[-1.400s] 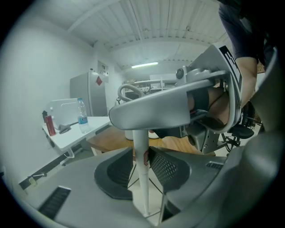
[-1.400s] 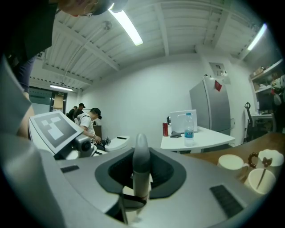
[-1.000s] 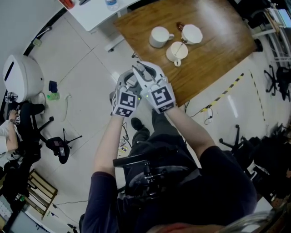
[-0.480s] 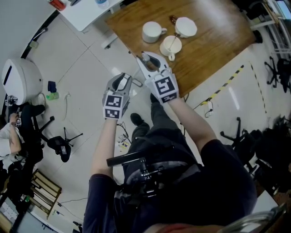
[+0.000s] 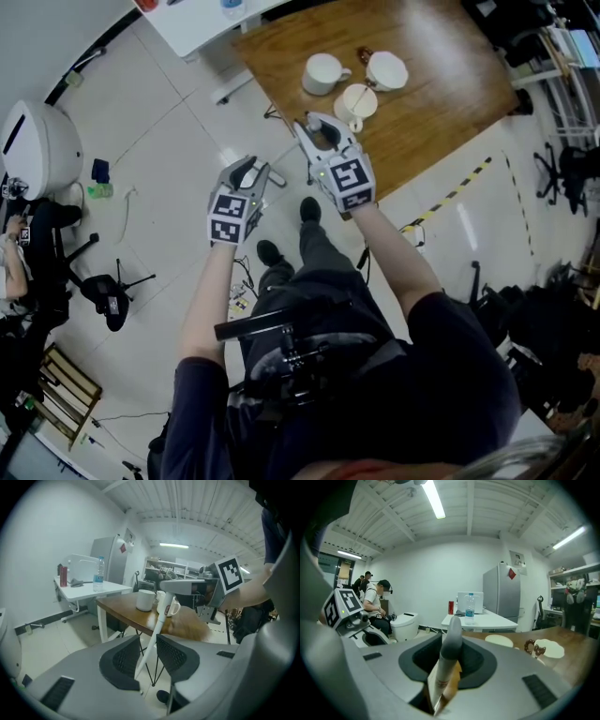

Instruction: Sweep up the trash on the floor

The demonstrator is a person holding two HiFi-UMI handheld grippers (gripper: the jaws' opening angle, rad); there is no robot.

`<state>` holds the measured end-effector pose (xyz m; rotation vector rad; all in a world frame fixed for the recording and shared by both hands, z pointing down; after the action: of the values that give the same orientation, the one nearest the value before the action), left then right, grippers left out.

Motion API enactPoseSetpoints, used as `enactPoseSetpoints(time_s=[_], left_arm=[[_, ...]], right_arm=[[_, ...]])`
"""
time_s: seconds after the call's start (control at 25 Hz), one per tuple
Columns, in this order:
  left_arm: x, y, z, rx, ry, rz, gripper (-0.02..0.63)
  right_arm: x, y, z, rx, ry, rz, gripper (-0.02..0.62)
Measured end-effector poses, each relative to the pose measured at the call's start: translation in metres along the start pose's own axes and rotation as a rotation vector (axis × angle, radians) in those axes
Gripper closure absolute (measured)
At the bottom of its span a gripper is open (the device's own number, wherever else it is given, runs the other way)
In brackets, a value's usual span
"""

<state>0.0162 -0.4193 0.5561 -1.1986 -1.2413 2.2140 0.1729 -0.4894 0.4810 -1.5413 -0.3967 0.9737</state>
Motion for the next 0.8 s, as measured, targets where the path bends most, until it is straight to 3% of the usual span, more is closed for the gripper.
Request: enactPoseSetpoints(time_s=[0.16,0.48,0.8], left_arm=[[-0.012,0.013,-0.002,-0.054,-0.040,0.005,0.499],[-0.050,0.033,-0.005,-0.034,-0.101,-0.001,0.499],[-0.057,0.061,-0.013,-0.106,-0.098,-0.025,0.499]], right_arm=[[0.005,-0.001,0.002,0.018,0.005,0.002,0.471],[0.026,0.001,-0.005,0.028,0.037,-0.012,0.421],[0.080,0.030,-0.028,0.085,0.079,-0.153,0.415]])
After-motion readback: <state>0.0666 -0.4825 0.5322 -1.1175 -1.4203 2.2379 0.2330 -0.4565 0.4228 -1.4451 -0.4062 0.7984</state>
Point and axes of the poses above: the fingertips, and each gripper's own axes: x backward along the fingers, z to its left, y out of its top, the point moved 7 cm from there along x, backward along the fingers, and after that the axes turned 1 degree about -y, right-handed, at the moved point
